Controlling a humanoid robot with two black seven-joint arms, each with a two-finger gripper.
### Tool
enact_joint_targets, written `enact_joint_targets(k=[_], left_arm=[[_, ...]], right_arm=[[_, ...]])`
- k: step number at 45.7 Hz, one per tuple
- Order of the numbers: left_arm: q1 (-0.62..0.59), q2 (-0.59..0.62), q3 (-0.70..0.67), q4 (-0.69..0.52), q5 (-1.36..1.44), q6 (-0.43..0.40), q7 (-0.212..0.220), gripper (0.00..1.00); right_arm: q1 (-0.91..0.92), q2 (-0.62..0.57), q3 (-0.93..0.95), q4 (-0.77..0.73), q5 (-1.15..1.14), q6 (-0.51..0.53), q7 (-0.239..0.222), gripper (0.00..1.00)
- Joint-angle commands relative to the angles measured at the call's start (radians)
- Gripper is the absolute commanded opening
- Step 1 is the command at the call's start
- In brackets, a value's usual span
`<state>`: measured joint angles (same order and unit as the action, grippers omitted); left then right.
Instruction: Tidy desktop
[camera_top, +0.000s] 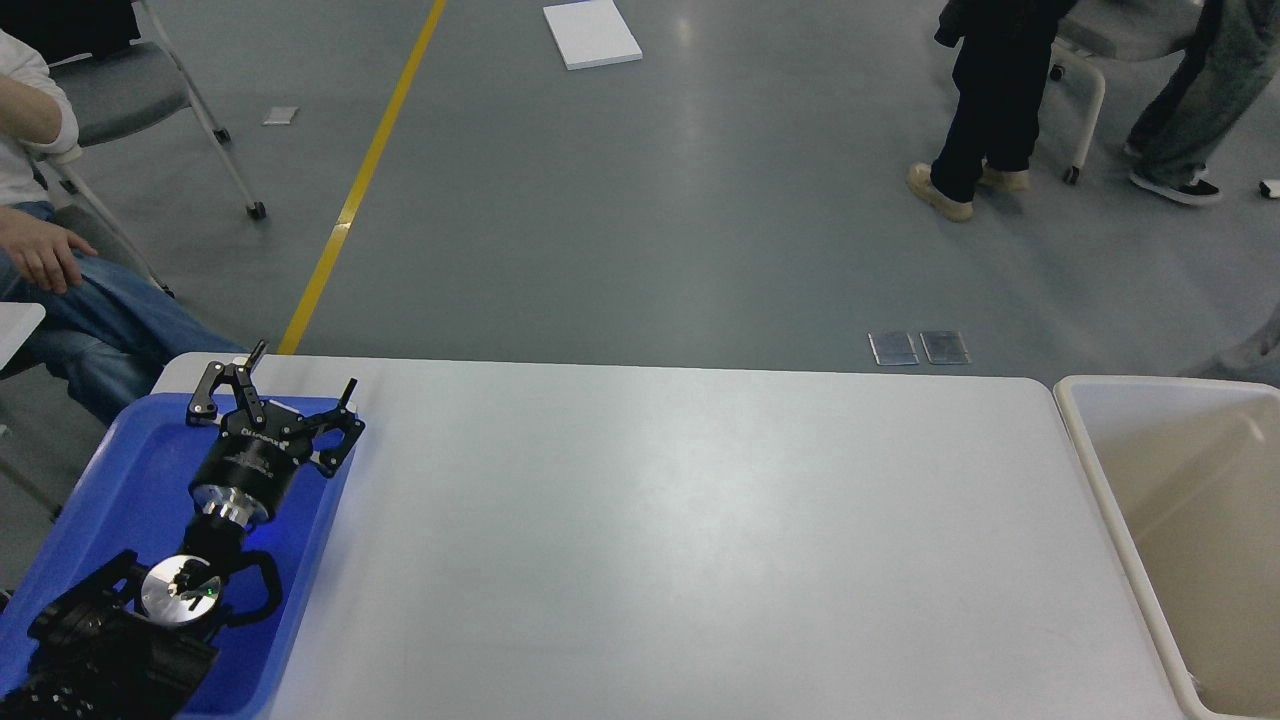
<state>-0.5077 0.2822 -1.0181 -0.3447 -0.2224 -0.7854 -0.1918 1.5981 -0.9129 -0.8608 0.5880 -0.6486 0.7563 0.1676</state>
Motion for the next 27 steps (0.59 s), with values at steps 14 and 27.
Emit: enact_joint_targets(k=[14, 27], left_arm=[[0.0, 0.0, 0.0, 0.0, 0.0, 0.0, 0.0, 1.0], [0.0, 0.0, 0.0, 0.0, 0.0, 0.0, 0.0, 1.0]], right_arm=[[-0.675, 0.238, 0.279, -0.531, 0.167, -0.274, -0.002, 0.0], [-0.823, 0.374, 0.335, -0.586, 0.168, -0.434, -0.005, 0.0]])
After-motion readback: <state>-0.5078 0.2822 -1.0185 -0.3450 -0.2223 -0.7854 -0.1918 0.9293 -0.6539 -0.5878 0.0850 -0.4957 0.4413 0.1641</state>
